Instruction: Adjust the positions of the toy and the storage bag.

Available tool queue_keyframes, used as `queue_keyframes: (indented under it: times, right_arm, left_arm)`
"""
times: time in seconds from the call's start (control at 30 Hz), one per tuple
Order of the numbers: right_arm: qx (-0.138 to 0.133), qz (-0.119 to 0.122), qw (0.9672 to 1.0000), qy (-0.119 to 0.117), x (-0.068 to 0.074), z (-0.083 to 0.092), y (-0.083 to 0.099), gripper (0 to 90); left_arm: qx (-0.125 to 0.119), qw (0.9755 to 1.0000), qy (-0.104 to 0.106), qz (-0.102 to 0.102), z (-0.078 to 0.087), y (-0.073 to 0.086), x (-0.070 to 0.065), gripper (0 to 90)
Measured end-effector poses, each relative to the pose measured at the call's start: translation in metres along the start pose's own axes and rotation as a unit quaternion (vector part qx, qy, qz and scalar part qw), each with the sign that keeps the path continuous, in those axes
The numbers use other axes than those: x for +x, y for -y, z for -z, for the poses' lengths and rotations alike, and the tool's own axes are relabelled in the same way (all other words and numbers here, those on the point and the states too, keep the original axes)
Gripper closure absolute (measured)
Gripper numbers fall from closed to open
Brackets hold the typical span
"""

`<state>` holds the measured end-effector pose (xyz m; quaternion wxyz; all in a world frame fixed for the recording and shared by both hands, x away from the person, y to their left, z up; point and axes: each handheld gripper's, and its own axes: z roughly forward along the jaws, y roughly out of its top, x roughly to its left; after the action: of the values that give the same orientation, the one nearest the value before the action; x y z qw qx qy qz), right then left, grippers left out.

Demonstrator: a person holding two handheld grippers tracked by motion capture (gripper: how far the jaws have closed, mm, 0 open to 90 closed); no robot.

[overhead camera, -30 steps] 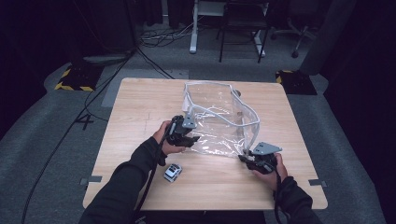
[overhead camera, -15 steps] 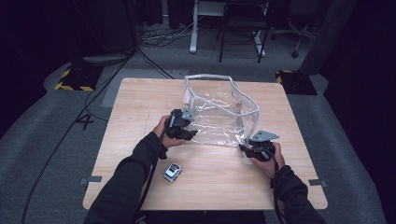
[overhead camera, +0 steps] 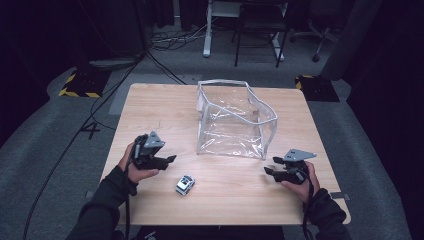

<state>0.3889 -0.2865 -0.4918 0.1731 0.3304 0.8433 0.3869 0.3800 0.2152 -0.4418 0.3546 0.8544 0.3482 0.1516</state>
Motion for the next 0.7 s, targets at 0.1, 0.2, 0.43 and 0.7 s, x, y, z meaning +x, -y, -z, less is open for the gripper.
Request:
queue_keyframes:
  times: [0.1,0.2,0.43,0.7]
  right_arm:
    - [0.006,-0.002,1.0,0.002,-0.001,0.004,0.008,40.0]
    - [0.013,-0.005,0.9999,0.007,-0.001,0.006,0.015,39.6]
    - [0.009,-0.009,0.9999,0.008,-0.001,0.015,0.024,36.9]
    - [0.006,-0.019,0.9998,0.009,-0.002,0.02,0.031,35.5]
  left_arm:
    - [0.011,0.9999,-0.003,0.001,0.004,0.024,0.001,32.9]
    - [0.009,0.9997,0.022,0.009,0.001,0.041,-0.005,33.9]
    - [0.014,0.997,0.076,0.0,-0.014,0.056,-0.025,39.2]
    - [0.022,0.993,0.115,-0.02,-0.021,0.054,-0.043,46.2]
